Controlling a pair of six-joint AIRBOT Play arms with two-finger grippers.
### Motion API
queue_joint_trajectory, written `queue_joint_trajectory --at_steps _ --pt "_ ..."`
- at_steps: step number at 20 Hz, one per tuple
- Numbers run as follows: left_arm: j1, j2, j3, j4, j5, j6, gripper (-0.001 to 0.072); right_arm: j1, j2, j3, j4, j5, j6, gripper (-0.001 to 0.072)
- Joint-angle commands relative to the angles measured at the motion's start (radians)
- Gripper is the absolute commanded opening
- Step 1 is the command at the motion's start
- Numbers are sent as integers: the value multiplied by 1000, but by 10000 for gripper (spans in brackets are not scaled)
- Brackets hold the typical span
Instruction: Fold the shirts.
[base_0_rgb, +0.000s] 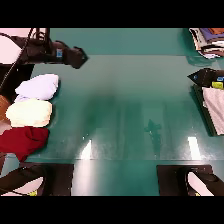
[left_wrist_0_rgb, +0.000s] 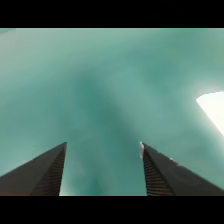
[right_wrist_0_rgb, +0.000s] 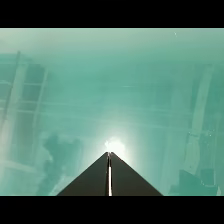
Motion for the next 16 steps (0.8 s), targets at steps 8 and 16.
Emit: queue_joint_trajectory --at_steps 8,16 --pt "435 -187 -249 266 -11 -121 549 1 1 1 1 8 1 17" --pt "478 -298 -242 253 -9 -120 546 1 0 1 1 6 1 17"
